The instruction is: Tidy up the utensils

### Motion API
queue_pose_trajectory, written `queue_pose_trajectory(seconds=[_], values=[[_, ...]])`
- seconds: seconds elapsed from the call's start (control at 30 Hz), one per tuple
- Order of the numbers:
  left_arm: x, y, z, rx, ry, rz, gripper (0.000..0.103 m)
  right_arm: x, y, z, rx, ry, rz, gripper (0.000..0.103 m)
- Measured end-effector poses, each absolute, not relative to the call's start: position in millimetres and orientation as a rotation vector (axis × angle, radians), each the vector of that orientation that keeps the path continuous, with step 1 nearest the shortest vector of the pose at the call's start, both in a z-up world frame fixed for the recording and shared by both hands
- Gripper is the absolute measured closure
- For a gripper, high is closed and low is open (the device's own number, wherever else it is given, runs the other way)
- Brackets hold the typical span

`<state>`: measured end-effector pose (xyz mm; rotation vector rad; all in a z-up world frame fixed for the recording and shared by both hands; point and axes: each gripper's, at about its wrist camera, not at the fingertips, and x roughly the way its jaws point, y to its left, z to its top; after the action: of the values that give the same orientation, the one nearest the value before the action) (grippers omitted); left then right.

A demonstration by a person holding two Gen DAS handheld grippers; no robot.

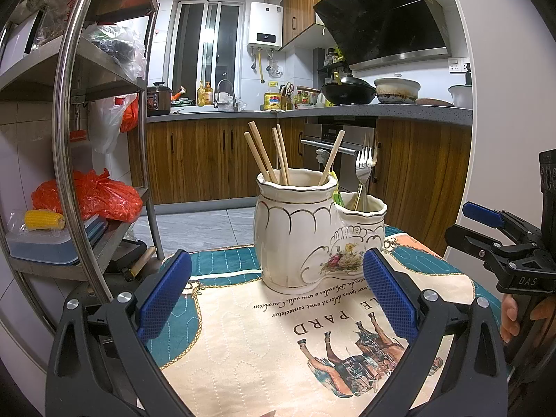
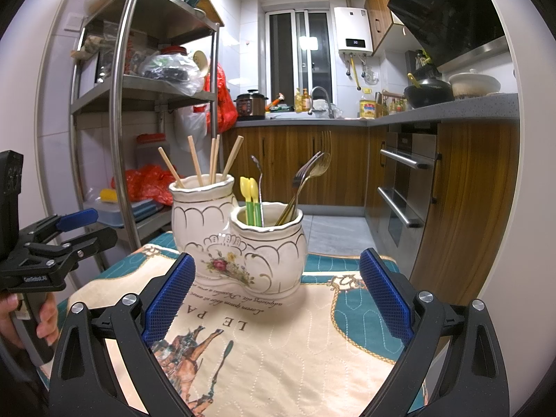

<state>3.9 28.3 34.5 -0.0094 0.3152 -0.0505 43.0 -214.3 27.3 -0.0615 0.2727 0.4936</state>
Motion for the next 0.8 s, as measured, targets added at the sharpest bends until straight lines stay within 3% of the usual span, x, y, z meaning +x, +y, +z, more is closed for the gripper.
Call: queue_pose_trajectory(seconds=[0.8], values=[[3.6, 28.3, 33.5, -0.007, 0.315, -0.044, 0.006, 42.9, -214.3, 27.5, -0.061, 0.273, 0.493, 0.008]])
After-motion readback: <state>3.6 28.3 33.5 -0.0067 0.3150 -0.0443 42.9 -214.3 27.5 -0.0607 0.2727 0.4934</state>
